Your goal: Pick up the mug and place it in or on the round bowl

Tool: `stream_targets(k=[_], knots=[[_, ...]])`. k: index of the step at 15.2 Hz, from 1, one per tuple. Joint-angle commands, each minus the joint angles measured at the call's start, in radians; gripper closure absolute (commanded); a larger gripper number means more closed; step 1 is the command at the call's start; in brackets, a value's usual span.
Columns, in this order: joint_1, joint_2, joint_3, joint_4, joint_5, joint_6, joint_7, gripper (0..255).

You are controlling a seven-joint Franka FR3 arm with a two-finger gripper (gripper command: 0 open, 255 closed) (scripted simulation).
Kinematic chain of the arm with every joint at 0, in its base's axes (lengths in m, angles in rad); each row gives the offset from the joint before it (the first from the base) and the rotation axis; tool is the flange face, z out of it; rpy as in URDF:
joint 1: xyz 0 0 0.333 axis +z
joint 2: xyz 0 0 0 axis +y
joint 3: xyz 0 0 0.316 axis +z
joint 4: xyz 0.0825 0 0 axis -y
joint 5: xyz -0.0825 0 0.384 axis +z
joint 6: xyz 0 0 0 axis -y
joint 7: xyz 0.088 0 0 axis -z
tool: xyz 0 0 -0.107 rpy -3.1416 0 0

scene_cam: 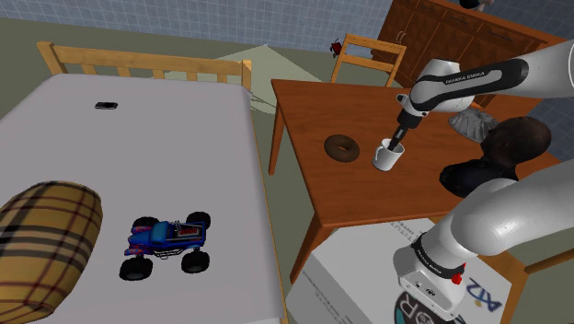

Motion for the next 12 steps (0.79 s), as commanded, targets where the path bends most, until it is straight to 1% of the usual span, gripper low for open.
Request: stream_targets(k=[1, 7, 12], knots=[[0.0, 0.0, 0.0, 0.0, 0.0, 0.0, 0.0, 255], [0.0, 0.0, 0.0, 0.0, 0.0, 0.0, 0.0, 255], [-0.008, -0.049, 0.02, 0.034, -0.01, -0.081, 0.014, 255]])
